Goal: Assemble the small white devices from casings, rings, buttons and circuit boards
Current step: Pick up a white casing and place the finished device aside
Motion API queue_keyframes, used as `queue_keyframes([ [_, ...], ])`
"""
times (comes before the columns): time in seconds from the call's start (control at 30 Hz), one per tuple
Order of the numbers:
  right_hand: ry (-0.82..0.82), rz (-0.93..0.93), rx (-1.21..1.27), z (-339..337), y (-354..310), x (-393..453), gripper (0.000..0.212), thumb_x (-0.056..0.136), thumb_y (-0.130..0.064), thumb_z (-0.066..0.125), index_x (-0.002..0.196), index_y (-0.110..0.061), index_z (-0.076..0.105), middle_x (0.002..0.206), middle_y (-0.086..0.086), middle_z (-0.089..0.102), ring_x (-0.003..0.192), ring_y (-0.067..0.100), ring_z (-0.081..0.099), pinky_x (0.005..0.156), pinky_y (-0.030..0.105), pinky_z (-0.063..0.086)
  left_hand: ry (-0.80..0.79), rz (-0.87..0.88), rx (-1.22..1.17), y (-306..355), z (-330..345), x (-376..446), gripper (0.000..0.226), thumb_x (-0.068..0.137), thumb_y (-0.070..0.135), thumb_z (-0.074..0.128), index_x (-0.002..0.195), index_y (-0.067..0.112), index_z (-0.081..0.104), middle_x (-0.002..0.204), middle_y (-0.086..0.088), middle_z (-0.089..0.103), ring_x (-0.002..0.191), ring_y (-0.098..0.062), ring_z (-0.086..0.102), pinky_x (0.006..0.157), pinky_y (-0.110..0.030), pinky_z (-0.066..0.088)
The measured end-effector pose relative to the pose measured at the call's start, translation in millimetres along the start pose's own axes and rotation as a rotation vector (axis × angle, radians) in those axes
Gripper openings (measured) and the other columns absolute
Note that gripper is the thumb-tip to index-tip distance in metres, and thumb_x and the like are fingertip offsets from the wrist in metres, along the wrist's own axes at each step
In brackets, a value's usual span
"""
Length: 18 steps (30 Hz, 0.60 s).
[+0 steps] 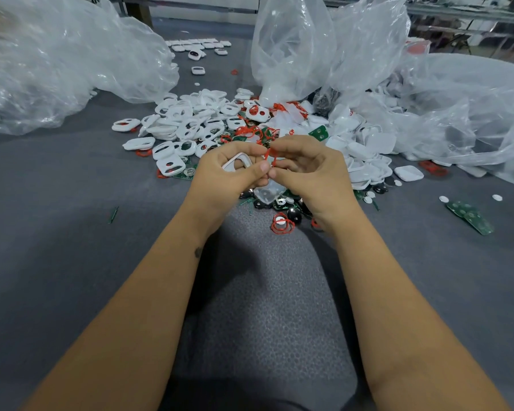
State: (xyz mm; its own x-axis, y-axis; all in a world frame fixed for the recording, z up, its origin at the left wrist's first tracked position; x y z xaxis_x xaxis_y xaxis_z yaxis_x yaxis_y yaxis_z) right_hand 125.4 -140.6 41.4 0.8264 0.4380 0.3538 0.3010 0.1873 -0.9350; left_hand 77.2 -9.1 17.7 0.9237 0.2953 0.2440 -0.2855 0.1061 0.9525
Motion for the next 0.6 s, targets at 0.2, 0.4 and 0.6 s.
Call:
queue_keyframes([
  [0.2, -0.03, 0.02, 0.022, 1.2, 1.2, 0.1, 0.039, 0.071, 0.018, 0.072, 0.104, -0.002, 0.066, 0.109, 0.023, 0.063, 0.095, 0.019, 0.065, 0.088, 0.026, 0.053, -0.025, -0.076, -0.077, -4.2, 2.1, -1.0, 0.016, 0.088, -0.004, 0.062, 0.091, 0.012, 0.066, 0.072, 0.004, 0.07, 0.066, -0.008, 0.065, 0.068, -0.018, 0.055],
  [0.4, -0.023, 0.048, 0.004, 4.3, 3.7, -0.3, 0.036, 0.073, 0.018, 0.071, 0.105, 0.002, 0.066, 0.104, 0.024, 0.065, 0.093, 0.02, 0.064, 0.091, 0.032, 0.054, 0.008, -0.116, -0.152, -8.5, 2.2, 0.5, 0.018, 0.089, -0.006, 0.059, 0.088, 0.011, 0.065, 0.071, 0.002, 0.07, 0.064, -0.008, 0.064, 0.063, -0.018, 0.054],
  [0.6, -0.016, 0.092, 0.031, 6.2, 6.2, -0.5, 0.036, 0.074, 0.017, 0.071, 0.107, 0.003, 0.065, 0.095, 0.016, 0.067, 0.089, 0.017, 0.066, 0.087, 0.028, 0.056, 0.049, -0.171, -0.259, -14.2, 0.9, 3.3, 0.014, 0.089, -0.006, 0.056, 0.088, 0.006, 0.063, 0.071, -0.003, 0.069, 0.059, -0.01, 0.06, 0.047, -0.016, 0.041],
])
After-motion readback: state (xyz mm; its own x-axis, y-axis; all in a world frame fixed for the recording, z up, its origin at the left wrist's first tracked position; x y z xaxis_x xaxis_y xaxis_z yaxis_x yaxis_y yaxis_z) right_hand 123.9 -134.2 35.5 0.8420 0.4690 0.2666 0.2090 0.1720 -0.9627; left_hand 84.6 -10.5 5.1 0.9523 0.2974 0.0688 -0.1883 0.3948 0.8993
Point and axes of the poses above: each hand's wrist, its own x-axis towards the middle knuckle, its own z-axis out of the palm, y = z × x, the point moved 9 cm from there along x, towards the middle knuckle
